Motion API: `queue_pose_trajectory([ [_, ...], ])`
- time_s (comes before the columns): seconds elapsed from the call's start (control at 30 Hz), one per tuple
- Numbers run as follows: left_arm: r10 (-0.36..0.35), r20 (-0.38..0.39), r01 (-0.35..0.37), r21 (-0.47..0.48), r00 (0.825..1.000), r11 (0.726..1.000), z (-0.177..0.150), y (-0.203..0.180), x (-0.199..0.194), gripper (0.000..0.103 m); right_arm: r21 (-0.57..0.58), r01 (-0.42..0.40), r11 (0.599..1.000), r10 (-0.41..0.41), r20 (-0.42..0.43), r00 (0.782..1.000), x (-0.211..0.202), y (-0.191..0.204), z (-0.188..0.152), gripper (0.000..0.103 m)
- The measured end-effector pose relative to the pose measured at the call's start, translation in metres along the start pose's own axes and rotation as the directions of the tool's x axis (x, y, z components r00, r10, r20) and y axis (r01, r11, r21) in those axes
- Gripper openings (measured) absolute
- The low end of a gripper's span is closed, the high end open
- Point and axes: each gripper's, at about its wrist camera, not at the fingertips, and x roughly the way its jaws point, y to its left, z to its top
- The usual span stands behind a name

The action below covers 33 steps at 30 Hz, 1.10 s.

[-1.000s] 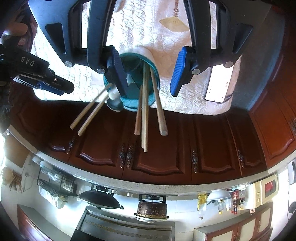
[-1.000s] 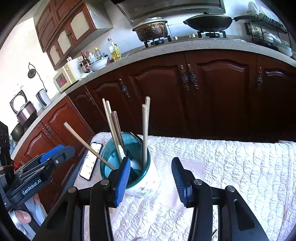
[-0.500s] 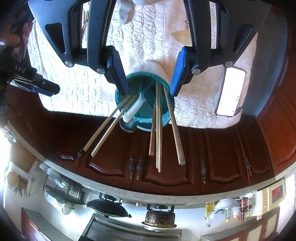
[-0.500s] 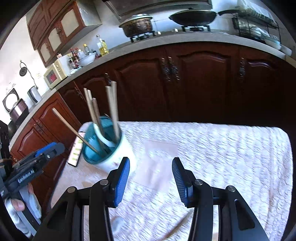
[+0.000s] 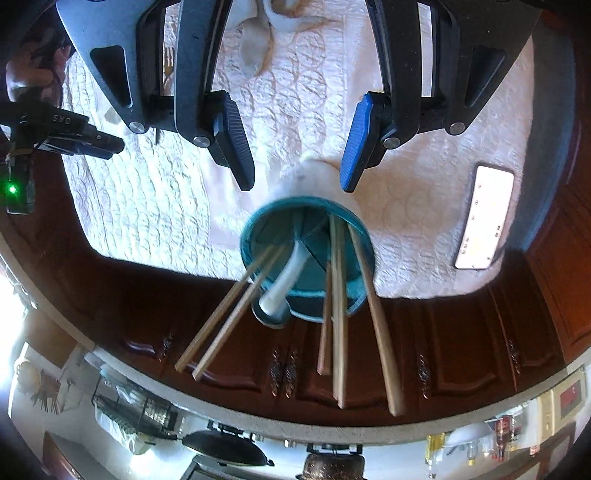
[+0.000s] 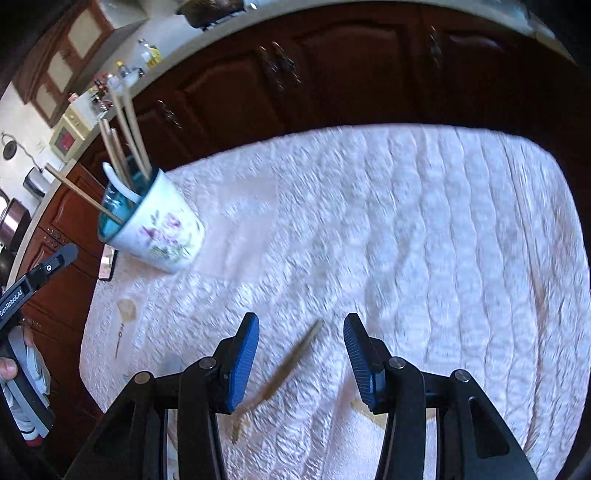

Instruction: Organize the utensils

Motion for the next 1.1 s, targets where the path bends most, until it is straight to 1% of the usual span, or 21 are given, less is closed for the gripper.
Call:
queue_pose_trajectory([
  [0.07, -0.016, -0.016, 0.016, 0.009, 1.0, 1.0, -0.004, -0.006, 0.004, 0.047, 0.014, -0.001, 1.0, 0.001, -0.018, 1.0, 0.005, -0.003, -0.002, 0.045],
  [0.2, -0.053, -0.05, 0.056, 0.051, 0.997, 0.997, -0.014, -0.023, 0.01, 0.047, 0.05, -0.033, 0.998, 0.036, -0.071, 0.997, 0.022, -0.009, -0.009, 0.044],
  [0.23, -0.07, -0.064, 0.074, 0.06, 0.996, 0.996, -0.017, -0.026, 0.012, 0.047, 0.057, -0.032, 0.998, 0.037, -0.082, 0.996, 0.027, -0.01, -0.01, 0.04],
  [0.27, -0.084, -0.077, 0.089, 0.068, 0.994, 0.994, -0.019, -0.03, 0.014, 0.047, 0.061, -0.032, 0.998, 0.038, -0.089, 0.995, 0.03, -0.009, -0.011, 0.038],
  [0.33, -0.125, -0.112, 0.135, 0.089, 0.986, 0.987, -0.026, -0.038, 0.018, 0.047, 0.083, -0.039, 0.996, 0.048, -0.113, 0.992, 0.039, -0.01, -0.01, 0.032],
  [0.37, -0.151, -0.135, 0.165, 0.101, 0.979, 0.981, -0.032, -0.044, 0.02, 0.047, 0.095, -0.043, 0.995, 0.054, -0.121, 0.991, 0.043, -0.011, -0.01, 0.031],
  [0.43, -0.201, -0.193, 0.226, 0.122, 0.96, 0.966, -0.043, -0.056, 0.026, 0.047, 0.129, -0.048, 0.991, 0.066, -0.139, 0.988, 0.051, -0.015, -0.01, 0.03],
  [0.5, -0.23, -0.241, 0.267, 0.135, 0.943, 0.954, -0.052, -0.065, 0.031, 0.047, 0.152, -0.04, 0.988, 0.063, -0.149, 0.987, 0.057, -0.02, -0.009, 0.029],
  [0.57, -0.245, -0.296, 0.297, 0.146, 0.923, 0.944, -0.062, -0.075, 0.038, 0.047, 0.162, -0.042, 0.986, 0.067, -0.153, 0.986, 0.06, -0.021, -0.009, 0.029],
  [0.63, -0.273, -0.331, 0.334, 0.146, 0.903, 0.931, -0.072, -0.086, 0.042, 0.047, 0.158, -0.042, 0.987, 0.066, -0.153, 0.986, 0.06, -0.02, -0.007, 0.029],
  [0.7, -0.289, -0.354, 0.359, 0.149, 0.889, 0.922, -0.078, -0.094, 0.045, 0.047, 0.153, -0.04, 0.987, 0.064, -0.157, 0.986, 0.058, -0.02, -0.007, 0.029],
  [0.77, -0.297, -0.382, 0.383, 0.172, 0.875, 0.908, -0.085, -0.107, 0.048, 0.047, 0.159, -0.037, 0.987, 0.063, -0.161, 0.985, 0.061, -0.019, -0.006, 0.029],
  [0.87, -0.282, -0.417, 0.392, 0.207, 0.864, 0.896, -0.093, -0.123, 0.055, 0.047, 0.176, -0.037, 0.984, 0.066, -0.162, 0.985, 0.061, -0.023, -0.005, 0.029],
  [1.03, -0.266, -0.447, 0.396, 0.227, 0.854, 0.89, -0.106, -0.135, 0.07, 0.047, 0.176, -0.029, 0.984, 0.06, -0.172, 0.983, 0.062, -0.021, -0.005, 0.029],
  [1.1, -0.269, -0.465, 0.407, 0.227, 0.843, 0.885, -0.109, -0.138, 0.077, 0.045, 0.178, -0.026, 0.984, 0.058, -0.177, 0.983, 0.063, -0.019, -0.006, 0.029],
])
